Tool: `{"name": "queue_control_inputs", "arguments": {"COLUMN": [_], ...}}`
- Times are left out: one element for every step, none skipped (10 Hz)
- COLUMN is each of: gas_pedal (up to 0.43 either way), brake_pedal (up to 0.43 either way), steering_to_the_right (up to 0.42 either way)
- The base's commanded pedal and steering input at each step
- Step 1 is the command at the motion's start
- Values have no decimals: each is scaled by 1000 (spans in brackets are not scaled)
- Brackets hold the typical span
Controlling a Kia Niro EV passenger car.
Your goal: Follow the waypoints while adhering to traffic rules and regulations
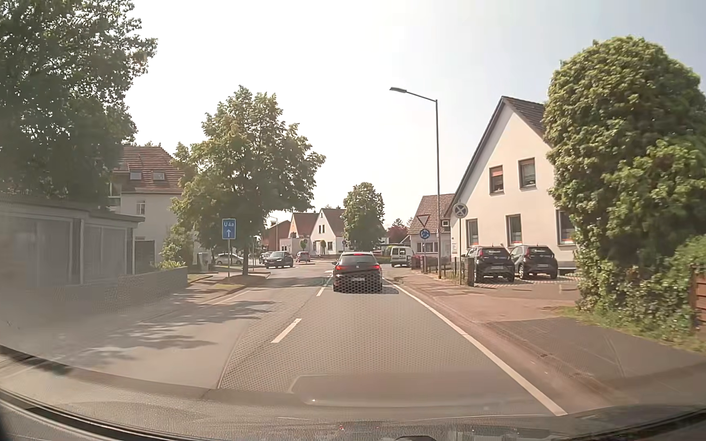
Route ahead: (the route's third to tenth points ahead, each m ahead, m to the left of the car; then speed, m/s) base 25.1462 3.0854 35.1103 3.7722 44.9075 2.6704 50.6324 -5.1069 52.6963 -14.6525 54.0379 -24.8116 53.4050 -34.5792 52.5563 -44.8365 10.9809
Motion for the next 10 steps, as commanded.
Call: {"name": "queue_control_inputs", "arguments": {"gas_pedal": [0, 0, 0, 0, 0, 0, 0, 0, 0, 0], "brake_pedal": [0, 0, 12, 128, 152, 189, 220, 232, 244, 244], "steering_to_the_right": [-11, -11, -11, -11, -12, -14, -16, -17, -18, -18]}}
